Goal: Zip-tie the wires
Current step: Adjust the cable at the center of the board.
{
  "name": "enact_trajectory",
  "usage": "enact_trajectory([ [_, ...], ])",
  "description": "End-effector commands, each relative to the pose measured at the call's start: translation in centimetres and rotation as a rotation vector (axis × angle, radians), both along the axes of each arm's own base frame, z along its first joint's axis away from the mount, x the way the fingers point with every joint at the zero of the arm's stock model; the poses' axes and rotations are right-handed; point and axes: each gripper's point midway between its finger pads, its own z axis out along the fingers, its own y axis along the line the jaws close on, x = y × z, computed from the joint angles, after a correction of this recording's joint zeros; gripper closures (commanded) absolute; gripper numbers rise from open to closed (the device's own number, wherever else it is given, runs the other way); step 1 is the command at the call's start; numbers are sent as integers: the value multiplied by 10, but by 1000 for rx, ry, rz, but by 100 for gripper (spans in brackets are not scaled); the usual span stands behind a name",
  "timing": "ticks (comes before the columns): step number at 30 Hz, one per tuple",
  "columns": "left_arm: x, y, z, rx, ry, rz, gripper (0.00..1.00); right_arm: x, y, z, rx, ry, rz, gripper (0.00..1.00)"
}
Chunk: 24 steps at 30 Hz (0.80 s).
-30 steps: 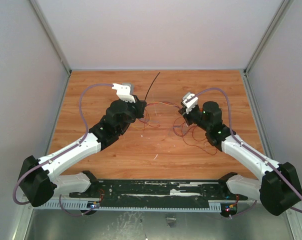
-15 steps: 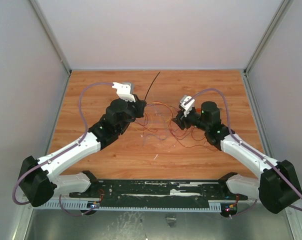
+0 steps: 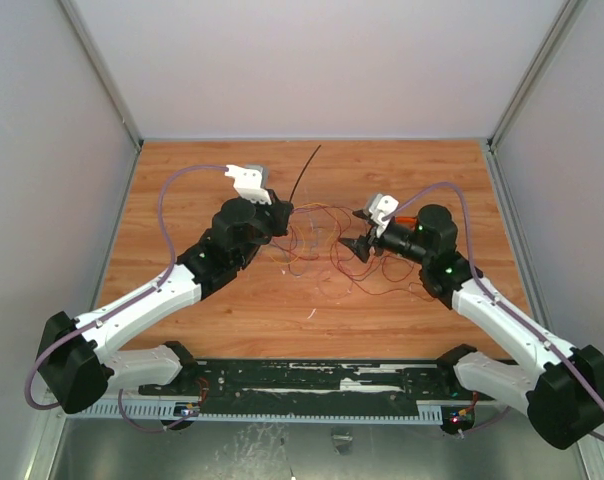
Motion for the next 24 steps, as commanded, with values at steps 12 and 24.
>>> enact_trajectory([
  [12,0,-2,18,-26,-34,-22,100,38,36,31,-41,-243,144,44],
  [24,-1,-5,15,-26,-27,-36,100,55,59,21,-69,-202,193,61],
])
